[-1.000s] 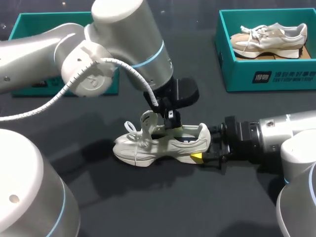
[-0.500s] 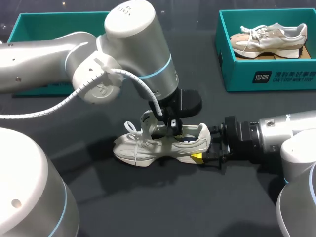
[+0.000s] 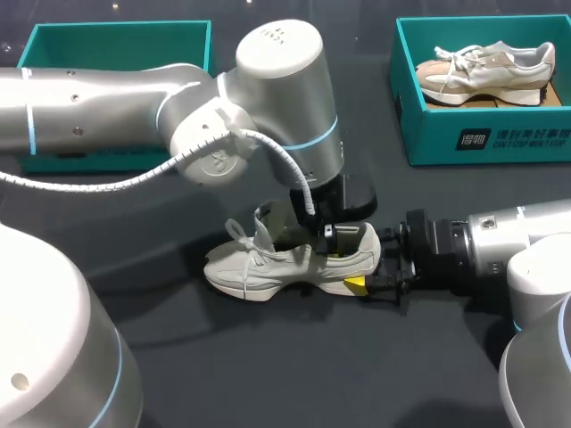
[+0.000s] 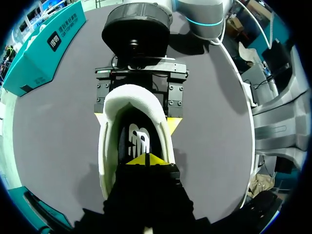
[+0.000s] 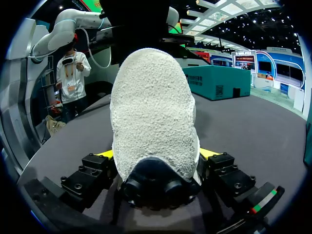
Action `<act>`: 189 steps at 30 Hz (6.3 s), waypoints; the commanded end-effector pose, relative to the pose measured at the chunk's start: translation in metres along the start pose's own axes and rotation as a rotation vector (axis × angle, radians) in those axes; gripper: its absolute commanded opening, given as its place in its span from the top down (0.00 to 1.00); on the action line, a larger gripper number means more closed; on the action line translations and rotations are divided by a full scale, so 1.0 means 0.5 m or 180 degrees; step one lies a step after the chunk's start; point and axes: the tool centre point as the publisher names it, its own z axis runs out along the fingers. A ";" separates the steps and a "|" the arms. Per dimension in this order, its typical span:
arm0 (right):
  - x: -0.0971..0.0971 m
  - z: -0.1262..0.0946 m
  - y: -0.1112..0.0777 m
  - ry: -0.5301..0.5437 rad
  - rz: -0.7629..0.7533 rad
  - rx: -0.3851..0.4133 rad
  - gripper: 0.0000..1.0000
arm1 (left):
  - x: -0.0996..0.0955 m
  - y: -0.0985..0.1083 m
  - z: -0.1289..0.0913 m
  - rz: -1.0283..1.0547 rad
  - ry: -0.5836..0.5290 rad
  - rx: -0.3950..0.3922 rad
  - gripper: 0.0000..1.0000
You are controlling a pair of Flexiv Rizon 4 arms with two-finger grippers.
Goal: Take the shoe out of the shoebox, open the shoe tongue, remove and reinsert the insole, then place the shoe into the shoebox
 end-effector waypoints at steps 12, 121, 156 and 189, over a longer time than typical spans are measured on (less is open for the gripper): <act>0.002 -0.003 0.000 -0.0005 0.0001 0.0006 1.00 | 0.018 0.064 0.010 0.0079 0.0223 -0.0199 1.00; 0.002 -0.003 0.000 -0.0005 0.0001 0.0006 1.00 | 0.012 -0.008 -0.099 -0.0130 -0.1063 0.1252 0.40; 0.002 -0.003 0.000 -0.0005 0.0001 0.0006 1.00 | -0.041 -0.056 -0.043 -0.0101 -0.1320 0.1494 0.67; 0.002 -0.003 0.000 -0.0005 0.0001 0.0006 1.00 | 0.030 -0.196 -0.219 0.0007 -0.0436 0.1379 1.00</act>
